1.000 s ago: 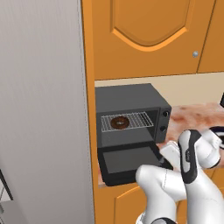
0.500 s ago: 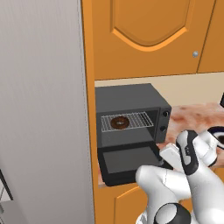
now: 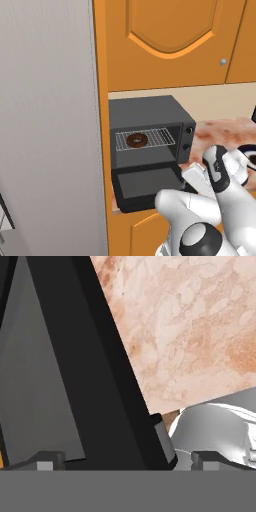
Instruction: Pick up the bagel from the plate, place it on the toaster oven rack, close the door, and set the timer.
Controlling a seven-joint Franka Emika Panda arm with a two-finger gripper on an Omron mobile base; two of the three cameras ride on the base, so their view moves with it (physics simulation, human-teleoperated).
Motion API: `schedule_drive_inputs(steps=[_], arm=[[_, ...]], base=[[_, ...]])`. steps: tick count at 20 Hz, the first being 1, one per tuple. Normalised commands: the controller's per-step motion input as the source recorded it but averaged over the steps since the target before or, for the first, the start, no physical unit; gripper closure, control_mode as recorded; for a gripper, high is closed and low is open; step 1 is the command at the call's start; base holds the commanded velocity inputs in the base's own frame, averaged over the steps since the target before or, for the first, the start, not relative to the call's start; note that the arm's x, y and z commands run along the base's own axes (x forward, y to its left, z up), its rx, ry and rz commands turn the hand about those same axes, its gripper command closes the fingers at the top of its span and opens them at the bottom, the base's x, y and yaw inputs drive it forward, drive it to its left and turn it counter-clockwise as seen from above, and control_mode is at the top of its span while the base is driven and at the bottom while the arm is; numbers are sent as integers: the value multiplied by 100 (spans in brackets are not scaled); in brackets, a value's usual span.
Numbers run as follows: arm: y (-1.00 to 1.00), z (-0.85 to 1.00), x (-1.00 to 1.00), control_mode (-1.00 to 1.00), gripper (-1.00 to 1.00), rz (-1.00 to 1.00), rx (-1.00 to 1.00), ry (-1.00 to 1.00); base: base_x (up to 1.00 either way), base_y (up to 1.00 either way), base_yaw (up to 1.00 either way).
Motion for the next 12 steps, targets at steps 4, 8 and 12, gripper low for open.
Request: schedule_drive_inputs(steps=[4, 8, 12], arm=[[49, 0, -18, -100, -100, 0, 7, 0], [43, 8, 0, -100, -100, 0, 7, 0], [37, 16, 0, -100, -100, 0, 5, 0]], base=[[0, 0, 0], [0, 0, 0], [0, 0, 0]])
